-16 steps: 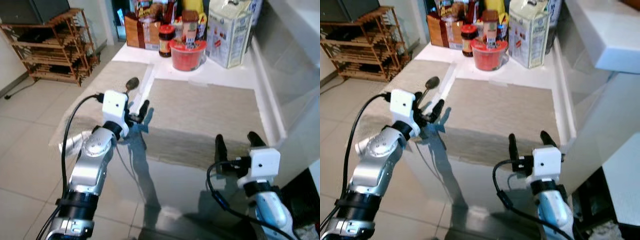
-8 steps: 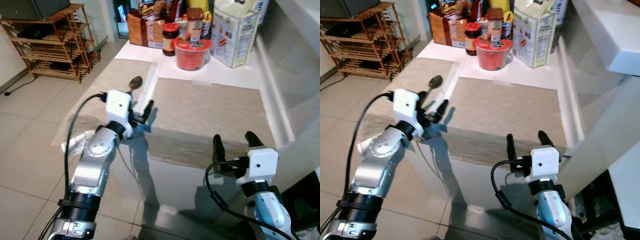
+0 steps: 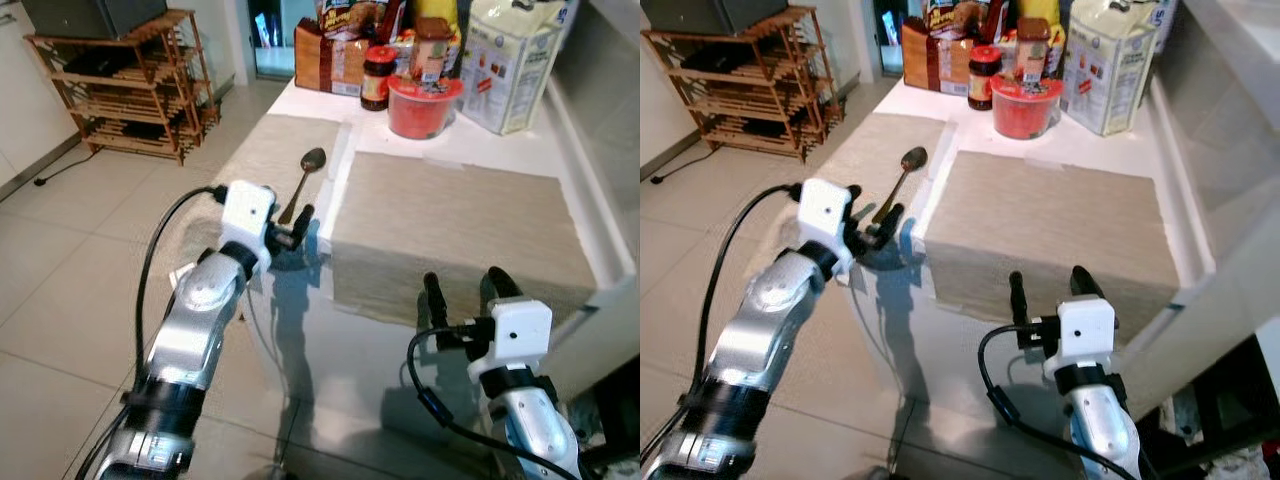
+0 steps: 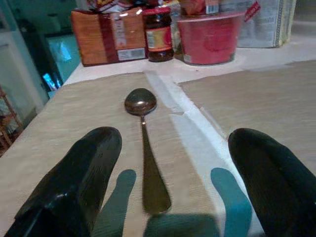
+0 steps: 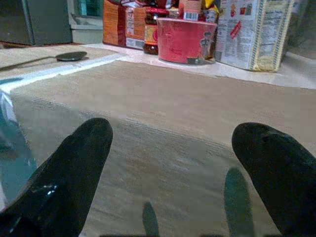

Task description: Setting the table

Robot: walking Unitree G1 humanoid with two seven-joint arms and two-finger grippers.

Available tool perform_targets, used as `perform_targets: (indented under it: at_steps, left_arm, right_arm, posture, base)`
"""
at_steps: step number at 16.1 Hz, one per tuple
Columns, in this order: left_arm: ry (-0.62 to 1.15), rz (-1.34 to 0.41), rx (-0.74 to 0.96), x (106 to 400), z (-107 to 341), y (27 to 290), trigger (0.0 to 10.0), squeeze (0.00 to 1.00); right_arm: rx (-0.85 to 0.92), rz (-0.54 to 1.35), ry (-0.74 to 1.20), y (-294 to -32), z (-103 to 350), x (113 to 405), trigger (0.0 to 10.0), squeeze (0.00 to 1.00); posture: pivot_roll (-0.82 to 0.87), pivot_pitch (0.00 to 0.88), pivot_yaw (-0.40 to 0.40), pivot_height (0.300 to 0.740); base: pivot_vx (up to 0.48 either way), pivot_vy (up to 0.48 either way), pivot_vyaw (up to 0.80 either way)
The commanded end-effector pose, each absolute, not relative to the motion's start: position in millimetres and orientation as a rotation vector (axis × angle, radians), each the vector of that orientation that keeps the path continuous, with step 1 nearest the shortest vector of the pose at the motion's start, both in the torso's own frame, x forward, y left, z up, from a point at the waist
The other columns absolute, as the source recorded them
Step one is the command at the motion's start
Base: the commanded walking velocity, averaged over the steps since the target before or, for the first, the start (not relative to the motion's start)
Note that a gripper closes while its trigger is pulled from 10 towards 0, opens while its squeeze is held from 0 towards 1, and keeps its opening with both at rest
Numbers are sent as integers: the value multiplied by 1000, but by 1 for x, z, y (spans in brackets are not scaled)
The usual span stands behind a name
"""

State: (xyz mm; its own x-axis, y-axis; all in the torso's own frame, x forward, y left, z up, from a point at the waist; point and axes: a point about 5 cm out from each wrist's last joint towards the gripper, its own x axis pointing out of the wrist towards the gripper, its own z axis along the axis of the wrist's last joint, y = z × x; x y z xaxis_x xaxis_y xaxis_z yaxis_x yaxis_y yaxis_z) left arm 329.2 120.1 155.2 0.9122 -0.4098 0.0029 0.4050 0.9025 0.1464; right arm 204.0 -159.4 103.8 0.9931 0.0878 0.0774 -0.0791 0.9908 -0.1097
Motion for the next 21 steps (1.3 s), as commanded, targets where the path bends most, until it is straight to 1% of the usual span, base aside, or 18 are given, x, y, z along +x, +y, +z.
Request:
perform_targets:
  at_steps: [1, 3, 4, 6, 8, 11, 13, 14, 18, 21]
  left_arm:
    - [-35, -435, 181, 341, 164, 111, 10000, 0]
    - [-30, -446, 197, 349, 169, 106, 10000, 0]
    - [-5, -439, 202, 358, 172, 102, 10000, 0]
    - [40, -392, 233, 376, 176, 97, 10000, 0]
    - [80, -329, 262, 388, 177, 96, 10000, 0]
    - [58, -303, 251, 394, 184, 96, 10000, 0]
    - [98, -255, 248, 399, 179, 99, 10000, 0]
    - [102, -246, 246, 400, 179, 99, 10000, 0]
    - [164, -76, 209, 402, 168, 115, 10000, 0]
    - [189, -54, 168, 400, 160, 116, 10000, 0]
  right_arm:
    - [-115, 88, -93, -158, 105, 204, 10000, 0]
    - [-114, 89, -93, -157, 105, 201, 10000, 0]
    - [-115, 87, -89, -158, 105, 198, 10000, 0]
    - [-126, 75, -83, -164, 109, 184, 10000, 0]
    - [-140, 58, -47, -171, 107, 169, 10000, 0]
    - [-149, 44, -23, -175, 106, 158, 10000, 0]
    - [-154, 44, -6, -177, 107, 153, 10000, 0]
    - [-155, 45, -5, -177, 107, 153, 10000, 0]
    - [-161, 55, 15, -180, 107, 151, 10000, 0]
    - [-165, 70, 18, -180, 108, 153, 10000, 0]
  posture:
    - [-140, 14, 56, 736]
    - [-150, 18, 56, 736]
    - [-161, 23, 56, 736]
    - [-200, 40, 54, 736]
    - [-230, 54, 48, 736]
    - [-245, 63, 46, 736]
    - [-250, 76, 34, 736]
    - [-250, 76, 34, 736]
    - [-243, 74, 15, 736]
    - [-239, 79, 5, 736]
  base:
    - [0, 0, 0]
    - [0, 0, 0]
    - [0, 0, 0]
    - [0, 0, 0]
    - [0, 0, 0]
    - [0, 0, 0]
    - [0, 0, 0]
    - [0, 0, 0]
    - [0, 0, 0]
    - [0, 0, 0]
